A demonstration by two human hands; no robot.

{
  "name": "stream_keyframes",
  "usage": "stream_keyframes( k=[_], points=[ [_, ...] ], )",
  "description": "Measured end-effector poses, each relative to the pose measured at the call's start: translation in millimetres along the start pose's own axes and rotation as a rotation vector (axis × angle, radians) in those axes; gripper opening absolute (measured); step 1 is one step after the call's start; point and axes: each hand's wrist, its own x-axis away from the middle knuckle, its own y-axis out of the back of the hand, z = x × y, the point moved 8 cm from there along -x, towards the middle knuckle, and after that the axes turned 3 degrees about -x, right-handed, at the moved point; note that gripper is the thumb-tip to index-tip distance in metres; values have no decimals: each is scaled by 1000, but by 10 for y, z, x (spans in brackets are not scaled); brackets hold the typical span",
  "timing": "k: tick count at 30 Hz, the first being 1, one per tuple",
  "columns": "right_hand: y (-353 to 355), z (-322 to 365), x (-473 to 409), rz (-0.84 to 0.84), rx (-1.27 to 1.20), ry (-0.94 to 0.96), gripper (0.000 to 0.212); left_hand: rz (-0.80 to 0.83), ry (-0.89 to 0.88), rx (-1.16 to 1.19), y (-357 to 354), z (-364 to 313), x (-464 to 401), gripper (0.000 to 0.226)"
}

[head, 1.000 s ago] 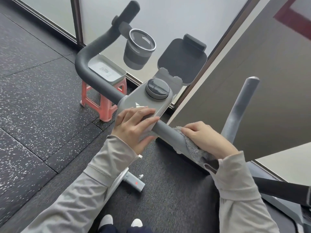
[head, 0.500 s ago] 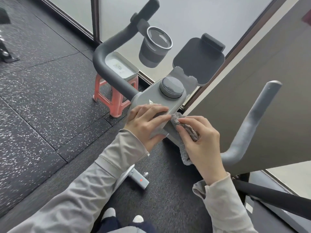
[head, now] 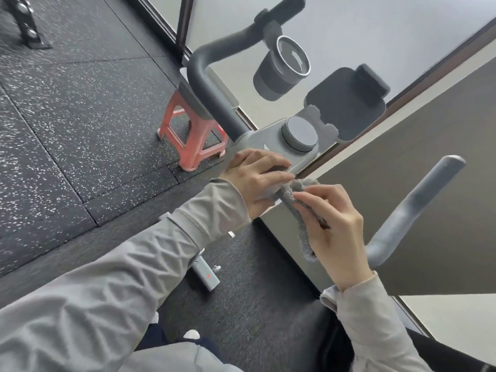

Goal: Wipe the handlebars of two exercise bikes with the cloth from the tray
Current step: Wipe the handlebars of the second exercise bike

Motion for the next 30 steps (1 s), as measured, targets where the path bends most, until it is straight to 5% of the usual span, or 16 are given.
stream_keyframes(
  k=[6, 14, 20, 25, 30],
  points=[
    [-234, 135, -130, 191, 124, 146, 10, 201, 8, -16, -67, 119, -94, 65],
    [-78, 164, 125, 184, 196, 113, 26, 228, 9, -28, -67, 116, -69, 66],
    [61, 108, 296, 131, 209, 83, 15, 166, 36, -32, -32, 77, -46, 60],
    [95, -8, 171, -68, 114, -137, 14, 72, 19, -64, -45, -51, -2, 59],
    [289, -189, 378, -96, 124, -261, 15, -42, -46, -43, -111, -297, 24, 53]
  ],
)
